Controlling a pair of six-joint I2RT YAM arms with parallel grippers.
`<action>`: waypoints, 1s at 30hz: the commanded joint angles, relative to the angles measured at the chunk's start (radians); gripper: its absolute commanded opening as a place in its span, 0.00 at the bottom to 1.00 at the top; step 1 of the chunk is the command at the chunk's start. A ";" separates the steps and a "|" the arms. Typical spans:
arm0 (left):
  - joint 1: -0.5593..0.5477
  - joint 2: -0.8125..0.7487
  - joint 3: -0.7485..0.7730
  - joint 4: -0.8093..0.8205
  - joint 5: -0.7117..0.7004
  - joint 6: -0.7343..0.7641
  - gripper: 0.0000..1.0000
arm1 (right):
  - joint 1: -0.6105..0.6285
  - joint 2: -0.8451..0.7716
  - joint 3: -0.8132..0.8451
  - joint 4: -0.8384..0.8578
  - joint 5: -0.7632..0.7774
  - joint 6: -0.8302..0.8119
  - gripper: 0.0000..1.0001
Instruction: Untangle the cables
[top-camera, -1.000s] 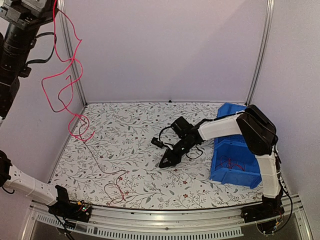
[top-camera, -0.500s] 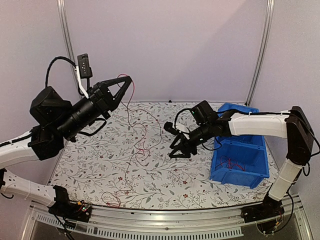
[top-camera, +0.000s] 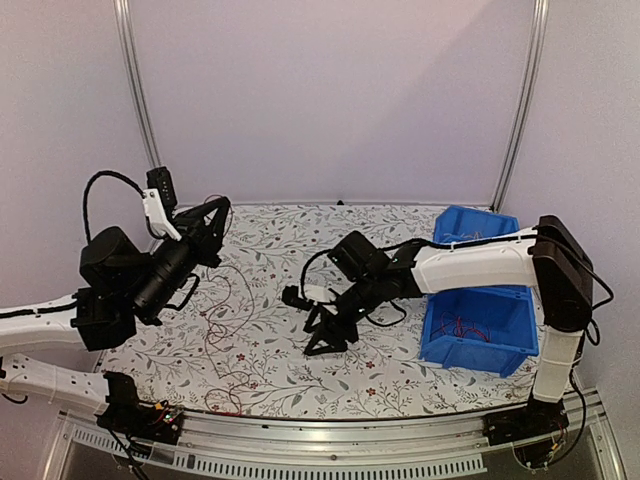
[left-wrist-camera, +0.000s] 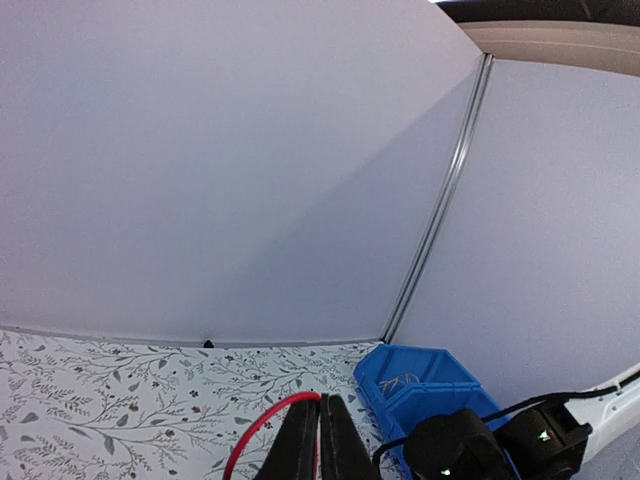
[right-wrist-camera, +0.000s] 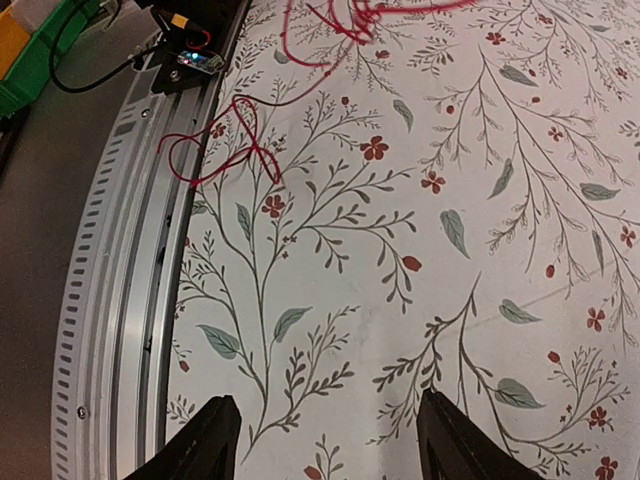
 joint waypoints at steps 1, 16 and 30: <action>0.011 -0.015 -0.042 0.073 -0.130 -0.007 0.00 | 0.097 0.104 0.119 -0.018 0.034 -0.001 0.65; 0.030 -0.110 -0.093 0.062 -0.124 -0.068 0.00 | 0.184 0.469 0.470 0.022 -0.006 0.140 0.69; 0.032 -0.168 -0.118 0.036 -0.132 -0.097 0.00 | 0.201 0.542 0.544 0.109 -0.083 0.240 0.35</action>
